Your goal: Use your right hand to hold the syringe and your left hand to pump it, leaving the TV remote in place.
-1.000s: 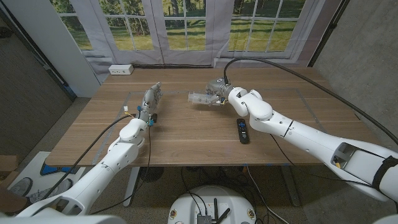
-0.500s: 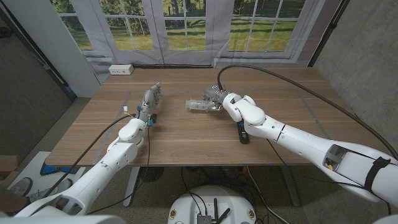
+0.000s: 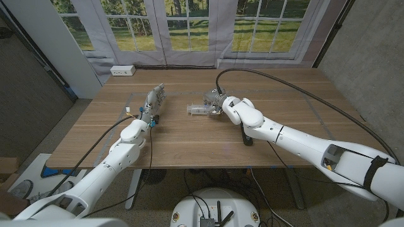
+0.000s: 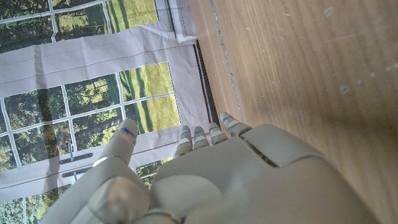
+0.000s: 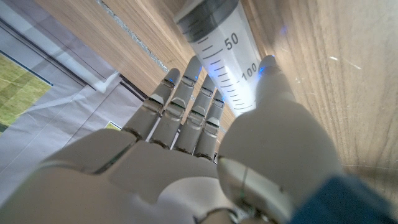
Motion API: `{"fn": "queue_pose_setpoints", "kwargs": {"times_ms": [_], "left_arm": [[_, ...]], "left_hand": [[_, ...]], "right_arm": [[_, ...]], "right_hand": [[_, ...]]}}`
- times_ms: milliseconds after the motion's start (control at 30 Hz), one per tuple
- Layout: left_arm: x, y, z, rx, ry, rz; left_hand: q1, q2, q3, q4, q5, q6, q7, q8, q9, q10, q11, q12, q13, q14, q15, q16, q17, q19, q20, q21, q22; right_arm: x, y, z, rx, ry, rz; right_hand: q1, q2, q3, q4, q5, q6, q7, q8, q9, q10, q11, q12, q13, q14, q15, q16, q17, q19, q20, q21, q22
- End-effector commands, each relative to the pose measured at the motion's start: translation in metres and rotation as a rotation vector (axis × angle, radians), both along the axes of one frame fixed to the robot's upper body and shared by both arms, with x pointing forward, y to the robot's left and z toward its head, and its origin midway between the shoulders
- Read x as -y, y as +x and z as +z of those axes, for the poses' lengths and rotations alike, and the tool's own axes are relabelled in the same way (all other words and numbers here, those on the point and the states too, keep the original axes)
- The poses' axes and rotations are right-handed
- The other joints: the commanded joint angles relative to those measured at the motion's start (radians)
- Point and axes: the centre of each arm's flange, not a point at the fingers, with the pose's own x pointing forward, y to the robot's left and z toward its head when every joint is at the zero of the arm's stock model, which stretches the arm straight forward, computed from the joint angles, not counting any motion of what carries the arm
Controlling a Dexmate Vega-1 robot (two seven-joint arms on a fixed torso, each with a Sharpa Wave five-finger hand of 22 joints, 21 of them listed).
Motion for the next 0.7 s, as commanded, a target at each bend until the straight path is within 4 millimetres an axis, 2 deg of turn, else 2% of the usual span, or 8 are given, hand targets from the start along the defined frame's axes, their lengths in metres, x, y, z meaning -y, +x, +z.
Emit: {"fn": "queue_pose_setpoints", "kwargs": {"times_ms": [33,133,267,300,533,567,667,700], "left_arm": [[0.0,0.004,0.0,-0.004,-0.006,-0.002],[0.0,0.004,0.0,-0.01,-0.001,0.0],[0.001,0.005,0.0,-0.011,0.003,-0.003],[0.001,0.005,0.0,-0.011,0.002,-0.002],[0.001,0.005,0.0,-0.012,0.001,-0.003],[0.001,0.005,0.0,-0.012,0.001,-0.003],[0.002,0.006,0.0,-0.012,0.001,-0.005],[0.002,0.006,0.0,-0.013,0.001,-0.005]], "left_hand": [[0.008,0.073,-0.004,0.004,0.0,0.007,-0.005,0.005,0.0,0.005,0.0,0.006,0.002,0.005,-0.033,0.005,0.003,-0.001,-0.067,0.002,0.002],[0.008,0.074,-0.004,0.005,0.0,0.008,-0.004,0.005,0.0,0.006,0.001,0.006,0.002,0.006,-0.032,0.006,0.003,0.0,-0.066,0.002,0.002],[0.009,0.078,-0.003,0.007,0.001,0.009,-0.004,0.005,0.0,0.007,0.0,0.006,0.002,0.008,-0.03,0.006,0.003,0.001,-0.064,0.002,0.002],[0.009,0.078,-0.003,0.007,0.001,0.009,-0.004,0.005,0.0,0.007,0.0,0.006,0.002,0.009,-0.029,0.006,0.003,0.001,-0.063,0.002,0.002],[0.009,0.082,-0.002,0.011,0.001,0.011,-0.004,0.005,0.001,0.011,0.001,0.007,0.002,0.011,-0.028,0.007,0.004,0.002,-0.062,0.003,0.002],[0.009,0.082,-0.001,0.012,0.001,0.012,-0.005,0.006,0.001,0.011,0.001,0.007,0.002,0.012,-0.028,0.008,0.004,0.003,-0.062,0.003,0.002],[0.009,0.083,-0.001,0.013,0.002,0.012,-0.004,0.005,0.001,0.011,0.001,0.007,0.002,0.014,-0.028,0.008,0.004,0.004,-0.061,0.004,0.003],[0.009,0.083,-0.001,0.013,0.002,0.013,-0.004,0.006,0.001,0.012,0.002,0.007,0.002,0.014,-0.027,0.008,0.004,0.004,-0.061,0.004,0.003]], "right_arm": [[-0.005,0.004,-0.002,-0.023,-0.031,-0.015],[-0.006,0.005,-0.002,-0.038,-0.039,-0.017],[-0.006,0.005,-0.002,-0.046,-0.04,-0.015],[-0.006,0.004,-0.001,-0.048,-0.039,-0.013],[-0.006,-0.001,0.004,-0.065,-0.04,-0.016],[-0.006,-0.001,0.005,-0.066,-0.041,-0.017],[-0.006,-0.002,0.007,-0.086,-0.044,-0.021],[-0.006,-0.003,0.008,-0.089,-0.045,-0.023]], "right_hand": [[0.103,0.12,-0.004,-0.001,0.005,0.063,-0.078,-0.008,0.004,0.012,-0.023,-0.003,0.004,-0.009,-0.13,-0.005,0.004,-0.006,-0.068,-0.001,0.003],[0.094,0.112,-0.01,0.001,0.004,0.048,-0.078,-0.015,0.004,-0.004,-0.018,-0.008,0.006,-0.019,-0.127,-0.011,0.005,-0.008,-0.065,-0.001,0.003],[0.075,0.095,-0.024,0.004,0.0,0.024,-0.073,-0.027,0.004,-0.033,0.0,-0.016,0.01,-0.034,-0.123,-0.016,0.009,-0.009,-0.05,-0.001,0.003],[0.069,0.09,-0.028,0.005,-0.001,0.017,-0.072,-0.03,0.004,-0.038,-0.002,-0.017,0.011,-0.039,-0.12,-0.018,0.009,-0.01,-0.044,-0.001,0.003],[0.015,0.058,-0.059,0.016,-0.009,-0.075,-0.062,-0.072,0.004,-0.132,0.027,-0.035,0.014,-0.1,-0.108,-0.037,0.021,-0.019,0.001,-0.004,0.003],[0.004,0.055,-0.065,0.019,-0.011,-0.104,-0.062,-0.085,0.003,-0.153,0.035,-0.038,0.014,-0.112,-0.105,-0.038,0.026,-0.024,0.013,-0.005,0.003],[-0.016,0.048,-0.075,0.022,-0.014,-0.146,-0.062,-0.105,0.004,-0.182,0.042,-0.037,0.013,-0.142,-0.1,-0.042,0.036,-0.029,0.024,-0.005,0.003],[-0.023,0.044,-0.079,0.023,-0.015,-0.157,-0.062,-0.11,0.004,-0.198,0.045,-0.039,0.012,-0.158,-0.097,-0.047,0.037,-0.033,0.037,-0.006,0.003]]}}
